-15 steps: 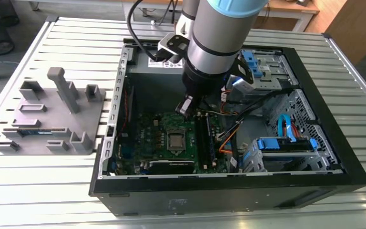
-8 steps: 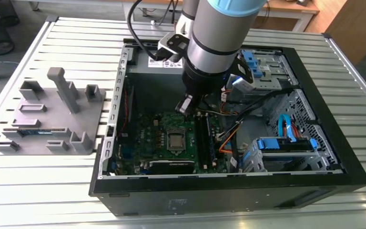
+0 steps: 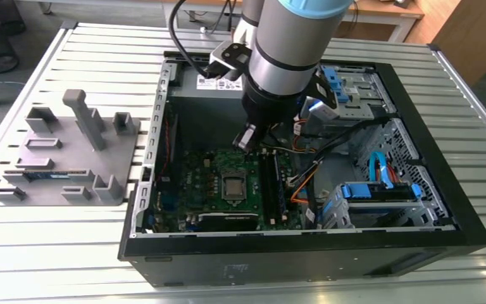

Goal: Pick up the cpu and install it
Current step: 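Install the first cpu locking lever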

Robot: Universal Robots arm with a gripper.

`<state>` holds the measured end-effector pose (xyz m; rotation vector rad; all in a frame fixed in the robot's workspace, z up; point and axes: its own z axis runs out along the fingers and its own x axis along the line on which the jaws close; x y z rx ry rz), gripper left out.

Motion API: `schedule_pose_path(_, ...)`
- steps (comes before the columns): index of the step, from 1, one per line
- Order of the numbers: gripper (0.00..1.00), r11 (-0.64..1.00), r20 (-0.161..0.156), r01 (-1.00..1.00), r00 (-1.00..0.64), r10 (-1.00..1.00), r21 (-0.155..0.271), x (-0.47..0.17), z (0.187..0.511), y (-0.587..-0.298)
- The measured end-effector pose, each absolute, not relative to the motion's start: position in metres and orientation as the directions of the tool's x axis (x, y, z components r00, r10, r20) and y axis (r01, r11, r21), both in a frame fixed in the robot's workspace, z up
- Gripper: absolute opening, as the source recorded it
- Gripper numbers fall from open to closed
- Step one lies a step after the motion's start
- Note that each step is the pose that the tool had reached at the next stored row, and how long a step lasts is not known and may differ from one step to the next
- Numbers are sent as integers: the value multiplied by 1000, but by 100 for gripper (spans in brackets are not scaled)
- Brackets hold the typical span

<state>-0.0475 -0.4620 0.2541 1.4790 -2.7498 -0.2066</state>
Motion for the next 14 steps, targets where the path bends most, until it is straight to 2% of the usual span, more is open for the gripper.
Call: schedule_pose_path(14, 11, 545, -51, -829, -554, -831, 122, -48, 256, -462)
